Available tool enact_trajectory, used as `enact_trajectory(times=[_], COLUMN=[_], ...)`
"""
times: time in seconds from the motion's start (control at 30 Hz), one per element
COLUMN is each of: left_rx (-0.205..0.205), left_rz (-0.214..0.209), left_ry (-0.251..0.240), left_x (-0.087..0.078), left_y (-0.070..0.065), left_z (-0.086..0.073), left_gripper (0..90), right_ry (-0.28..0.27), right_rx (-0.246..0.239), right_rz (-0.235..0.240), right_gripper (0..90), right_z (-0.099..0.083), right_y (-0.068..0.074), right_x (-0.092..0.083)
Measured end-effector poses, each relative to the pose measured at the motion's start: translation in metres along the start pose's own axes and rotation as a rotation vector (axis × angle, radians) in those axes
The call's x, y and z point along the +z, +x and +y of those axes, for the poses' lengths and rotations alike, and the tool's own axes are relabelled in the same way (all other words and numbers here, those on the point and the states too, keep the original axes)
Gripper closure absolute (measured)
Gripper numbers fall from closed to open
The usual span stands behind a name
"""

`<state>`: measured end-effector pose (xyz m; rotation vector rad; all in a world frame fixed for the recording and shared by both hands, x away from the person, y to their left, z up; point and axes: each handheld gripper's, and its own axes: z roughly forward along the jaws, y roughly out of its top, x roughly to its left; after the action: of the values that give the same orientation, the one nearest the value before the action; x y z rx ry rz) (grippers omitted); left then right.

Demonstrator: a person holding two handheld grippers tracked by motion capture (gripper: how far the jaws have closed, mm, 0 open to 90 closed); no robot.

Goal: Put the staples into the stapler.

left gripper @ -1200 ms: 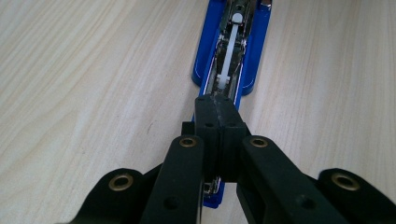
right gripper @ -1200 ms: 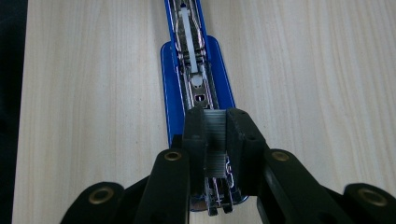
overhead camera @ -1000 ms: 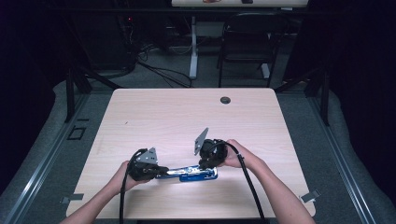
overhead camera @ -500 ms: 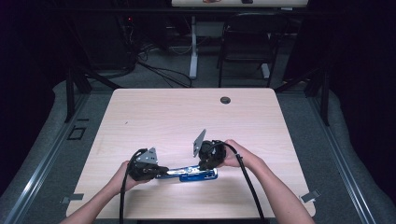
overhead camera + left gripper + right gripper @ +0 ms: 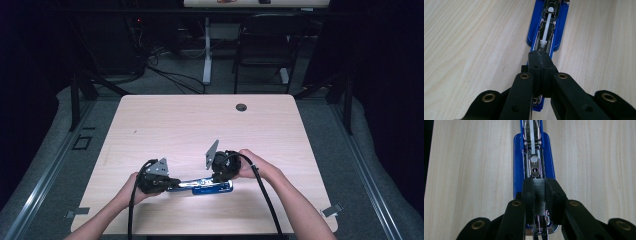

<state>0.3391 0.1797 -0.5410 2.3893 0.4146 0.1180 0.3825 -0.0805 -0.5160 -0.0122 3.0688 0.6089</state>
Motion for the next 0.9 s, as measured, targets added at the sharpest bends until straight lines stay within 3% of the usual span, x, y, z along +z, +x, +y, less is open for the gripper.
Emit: enact_trajectory(times=[0.9], left_rx=[0.002], left_rz=[0.004], left_ry=[0.003], left_x=[0.0], left_y=[-0.0004], left_z=[0.0004], left_gripper=[89.7], right_ry=[0.022], right_rx=[-0.053], right_rz=[0.008], right_gripper=[78.3], right_z=[0.0], right_y=[0.0011], right_x=[0.0005])
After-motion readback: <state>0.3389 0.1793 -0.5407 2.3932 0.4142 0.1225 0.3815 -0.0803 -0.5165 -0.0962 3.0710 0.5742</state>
